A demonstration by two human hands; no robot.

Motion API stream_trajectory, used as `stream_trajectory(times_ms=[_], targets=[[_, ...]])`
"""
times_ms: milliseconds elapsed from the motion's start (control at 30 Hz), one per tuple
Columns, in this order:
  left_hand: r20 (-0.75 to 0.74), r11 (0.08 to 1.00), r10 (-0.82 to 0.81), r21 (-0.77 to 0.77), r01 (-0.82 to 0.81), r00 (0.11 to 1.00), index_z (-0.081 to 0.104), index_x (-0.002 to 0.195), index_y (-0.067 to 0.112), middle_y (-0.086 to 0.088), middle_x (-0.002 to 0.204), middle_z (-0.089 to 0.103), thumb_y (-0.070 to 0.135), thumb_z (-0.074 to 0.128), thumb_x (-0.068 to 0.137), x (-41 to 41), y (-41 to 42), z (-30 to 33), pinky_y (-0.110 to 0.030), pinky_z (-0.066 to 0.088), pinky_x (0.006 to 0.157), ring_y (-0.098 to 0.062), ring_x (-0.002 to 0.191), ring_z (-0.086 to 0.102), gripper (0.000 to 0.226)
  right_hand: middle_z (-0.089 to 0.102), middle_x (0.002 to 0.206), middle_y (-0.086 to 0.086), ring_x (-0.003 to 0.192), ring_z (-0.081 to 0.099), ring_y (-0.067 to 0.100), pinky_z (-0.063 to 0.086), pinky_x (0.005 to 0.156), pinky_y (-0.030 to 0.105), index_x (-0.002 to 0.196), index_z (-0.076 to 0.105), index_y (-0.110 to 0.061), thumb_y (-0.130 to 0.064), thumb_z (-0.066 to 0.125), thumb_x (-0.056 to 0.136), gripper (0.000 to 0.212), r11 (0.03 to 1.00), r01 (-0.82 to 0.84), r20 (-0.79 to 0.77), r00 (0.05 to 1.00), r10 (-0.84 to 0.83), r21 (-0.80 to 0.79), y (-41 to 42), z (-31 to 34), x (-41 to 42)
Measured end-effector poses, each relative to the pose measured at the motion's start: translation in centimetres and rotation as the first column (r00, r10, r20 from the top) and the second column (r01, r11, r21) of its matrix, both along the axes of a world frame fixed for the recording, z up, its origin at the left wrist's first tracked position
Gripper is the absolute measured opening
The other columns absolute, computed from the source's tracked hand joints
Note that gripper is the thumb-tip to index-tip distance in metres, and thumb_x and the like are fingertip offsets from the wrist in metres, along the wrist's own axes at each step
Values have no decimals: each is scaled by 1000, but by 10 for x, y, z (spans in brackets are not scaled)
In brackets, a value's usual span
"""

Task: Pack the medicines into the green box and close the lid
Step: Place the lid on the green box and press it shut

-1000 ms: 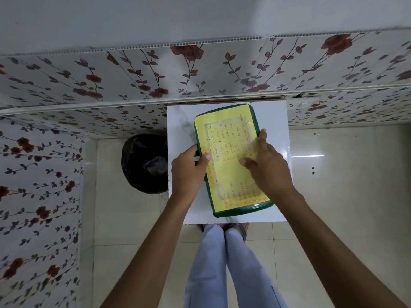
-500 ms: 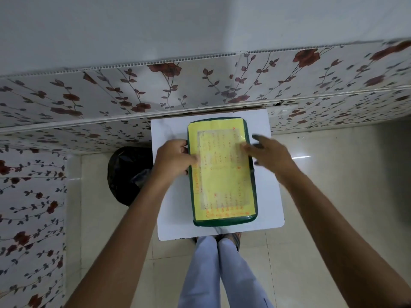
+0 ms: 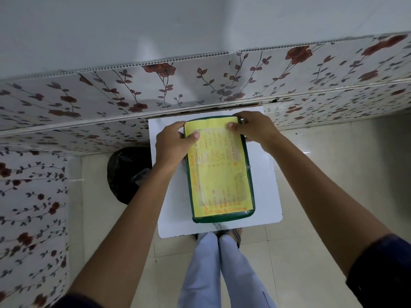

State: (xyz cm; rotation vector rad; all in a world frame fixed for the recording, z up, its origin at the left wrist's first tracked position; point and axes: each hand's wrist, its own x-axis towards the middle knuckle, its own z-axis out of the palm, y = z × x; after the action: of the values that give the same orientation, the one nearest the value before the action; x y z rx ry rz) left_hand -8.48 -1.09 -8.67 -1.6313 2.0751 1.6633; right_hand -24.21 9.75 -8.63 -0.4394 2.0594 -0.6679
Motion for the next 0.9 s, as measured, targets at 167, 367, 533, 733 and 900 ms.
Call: stream_trajectory(times_ms=[167,367,533,733,900], targets=[[44,977,22,211,-31,999,58,120,15,-6,93,69,23,75,75,40,29,-5,-39,61,61,-20,83,69,48,54,88,-9,89,57,20,54,69,31,132,38,-25,-27,73,75,67,999,-15,111,994,11,35,46,5,30],[-15,998,58,1,-58,998,63,91,29,9,70,58,22,69,79,48,49,-15,-53,58,70,-27,81,66,15,54,97,-5,86,51,15,44,70,28,127,44,-23,-30,63,84,48,997,-73,-140,988,73,2,59,-11,50],[7,998,56,35,-56,998,62,111,21,10,82,57,27,70,79,59,63,-3,-53,56,79,-28,91,65,34,55,107,0,86,54,17,46,65,24,130,39,-21,-32,66,81,57,991,-131,-27,991,132,26,76,-6,57],[44,995,-6,-95,11,999,57,121,25,-8,99,65,21,70,78,78,97,-4,-45,55,80,-27,88,63,45,53,95,-3,81,52,15,32,50,9,129,40,-20,-31,63,83,52,991,-136,-110,985,135,-1,106,-13,84],[66,994,-38,-97,45,997,54,124,24,-14,106,63,24,66,82,79,99,-3,-44,54,81,-29,88,62,44,54,99,-2,83,51,14,31,51,8,130,40,-21,-33,61,84,52,988,-152,-108,983,151,-4,109,-13,83]])
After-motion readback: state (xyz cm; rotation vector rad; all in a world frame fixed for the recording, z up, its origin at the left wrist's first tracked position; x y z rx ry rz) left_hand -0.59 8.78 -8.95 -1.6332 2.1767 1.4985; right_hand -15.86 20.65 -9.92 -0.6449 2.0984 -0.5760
